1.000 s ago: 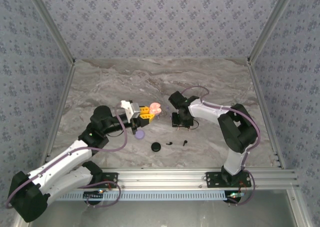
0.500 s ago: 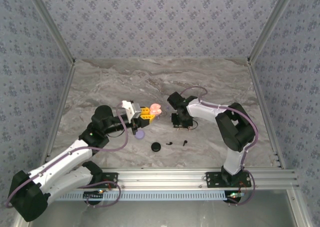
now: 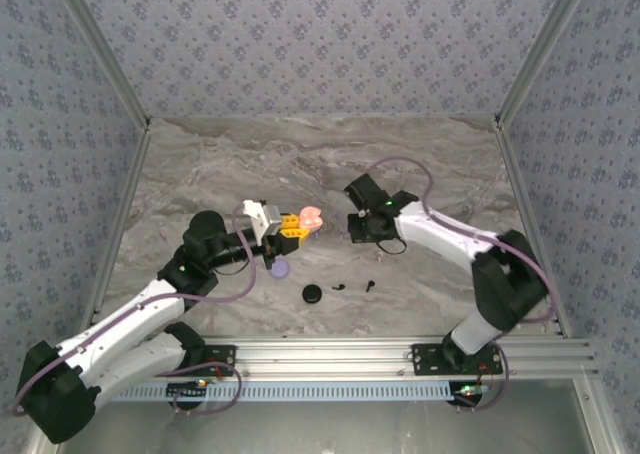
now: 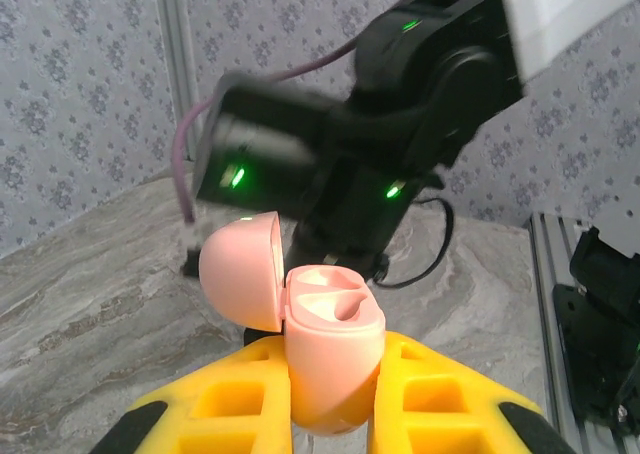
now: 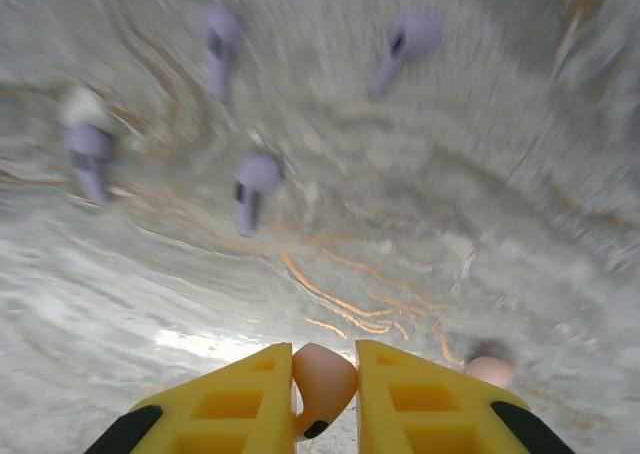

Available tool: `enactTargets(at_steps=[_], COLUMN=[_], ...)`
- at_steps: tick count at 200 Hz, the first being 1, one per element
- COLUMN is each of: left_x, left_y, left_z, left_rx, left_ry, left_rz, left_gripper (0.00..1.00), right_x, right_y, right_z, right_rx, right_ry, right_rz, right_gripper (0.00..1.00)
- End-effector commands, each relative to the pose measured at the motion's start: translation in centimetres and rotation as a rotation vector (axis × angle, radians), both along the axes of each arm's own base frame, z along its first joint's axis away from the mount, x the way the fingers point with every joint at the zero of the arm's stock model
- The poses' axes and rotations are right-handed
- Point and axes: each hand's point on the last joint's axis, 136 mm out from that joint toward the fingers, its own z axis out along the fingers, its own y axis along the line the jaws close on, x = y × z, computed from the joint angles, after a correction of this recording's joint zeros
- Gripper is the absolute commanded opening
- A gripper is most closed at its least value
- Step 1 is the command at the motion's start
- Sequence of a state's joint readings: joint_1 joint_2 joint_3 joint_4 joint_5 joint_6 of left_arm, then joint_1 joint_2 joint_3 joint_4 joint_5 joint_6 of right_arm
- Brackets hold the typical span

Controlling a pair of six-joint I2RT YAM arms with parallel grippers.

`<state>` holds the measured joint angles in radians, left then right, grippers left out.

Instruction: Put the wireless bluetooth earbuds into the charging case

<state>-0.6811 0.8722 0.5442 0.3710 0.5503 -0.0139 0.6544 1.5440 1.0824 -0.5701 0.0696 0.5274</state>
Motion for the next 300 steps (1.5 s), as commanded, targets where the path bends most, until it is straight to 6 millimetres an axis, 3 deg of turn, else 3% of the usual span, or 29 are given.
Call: enactTargets(at_steps=[1,68,91,110,142,219,300], left_x=[0.3,1.8,1.9,1.7,1.6,1.8,1.8], left_y=[0.0,-1.7,-2.7,-3.7,-4.6,-4.7,-4.7], left_z=[0.9,0.2,0.4,0.4,0.4,0.7,0.8], left_rx=[-0.06,-0.087,-0.089,-0.076,-0.065,-0.064,-0.069], left_ry=[0.0,0.066,0.059,0.055,0.047,0.054,0.06], left_rz=[0.017,0.003,-0.025,-0.056,-0.083,-0.079,-0.074], left_gripper=[0.0,0.0,0.0,0.0,0.0,0.0,0.0], right_x=[0.7,-1.7,-3.3,-4.3,-5.5,-5.8,-5.7], right_y=[-0.6,0.9,1.9,2.8,4.5,6.8,7.0], right_z=[4.5,18.7,22.0,23.5,24.3,22.6,21.5], right_rx=[0.041,0.294,0.353,0.381,0.395,0.392,0.363], right_ry=[-0.17,-0.582,-0.66,-0.693,-0.721,-0.697,-0.672], right_rz=[0.052,0.303,0.41,0.476,0.566,0.622,0.626], right_gripper=[0.21,0.21,0.21,0.21,0.21,0.21,0.21])
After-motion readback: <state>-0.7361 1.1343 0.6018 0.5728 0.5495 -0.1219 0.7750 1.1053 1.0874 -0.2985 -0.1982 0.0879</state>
